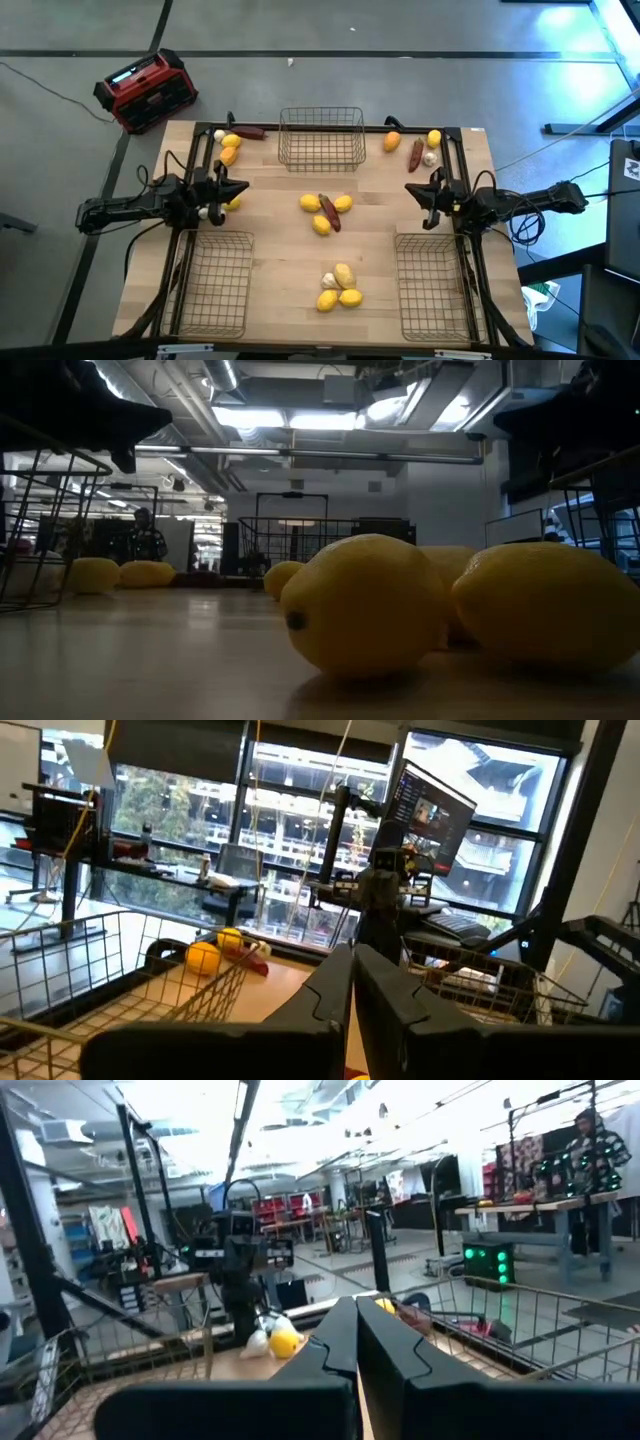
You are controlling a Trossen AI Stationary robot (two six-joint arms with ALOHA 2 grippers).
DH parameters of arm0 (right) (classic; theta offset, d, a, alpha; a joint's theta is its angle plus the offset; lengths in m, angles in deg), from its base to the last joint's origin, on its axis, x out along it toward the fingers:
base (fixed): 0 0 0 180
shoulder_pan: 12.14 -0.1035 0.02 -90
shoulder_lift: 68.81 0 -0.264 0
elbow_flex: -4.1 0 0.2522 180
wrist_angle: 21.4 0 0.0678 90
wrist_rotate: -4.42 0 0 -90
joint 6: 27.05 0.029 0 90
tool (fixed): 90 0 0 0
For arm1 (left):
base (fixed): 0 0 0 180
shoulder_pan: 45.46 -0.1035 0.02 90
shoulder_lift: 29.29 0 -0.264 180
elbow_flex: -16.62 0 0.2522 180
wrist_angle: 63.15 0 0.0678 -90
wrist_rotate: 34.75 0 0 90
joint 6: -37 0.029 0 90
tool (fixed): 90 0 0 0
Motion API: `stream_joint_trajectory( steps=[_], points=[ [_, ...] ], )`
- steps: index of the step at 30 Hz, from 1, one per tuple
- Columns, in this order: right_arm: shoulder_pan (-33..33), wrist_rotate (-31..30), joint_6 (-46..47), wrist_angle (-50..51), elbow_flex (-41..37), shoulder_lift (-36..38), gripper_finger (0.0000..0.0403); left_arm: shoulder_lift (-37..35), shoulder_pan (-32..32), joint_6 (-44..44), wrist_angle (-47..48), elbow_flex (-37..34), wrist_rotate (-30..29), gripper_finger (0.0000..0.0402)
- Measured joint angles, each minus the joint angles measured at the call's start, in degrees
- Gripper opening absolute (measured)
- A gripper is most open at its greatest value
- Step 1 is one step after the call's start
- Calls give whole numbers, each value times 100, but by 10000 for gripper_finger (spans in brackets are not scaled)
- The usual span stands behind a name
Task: Sort produce into baskets
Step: Put the lemon into the top wire basket
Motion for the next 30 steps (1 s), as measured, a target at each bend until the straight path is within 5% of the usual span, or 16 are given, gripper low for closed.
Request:
stream_joint_trajectory(
  steps=[9,16,24,30],
  points=[
    [56,-30,-244,490,1314,-1650,9,2,0,-24,611,-2,0,13],
    [798,118,-366,2532,3181,-3341,9,7,0,-19,1118,0,2,13],
    [1878,1859,-1393,3418,4429,-4707,9,7,0,6,1115,0,2,13],
    [2627,2569,-1883,3580,4914,-5412,9,7,0,8,1113,0,4,13]
  ],
)
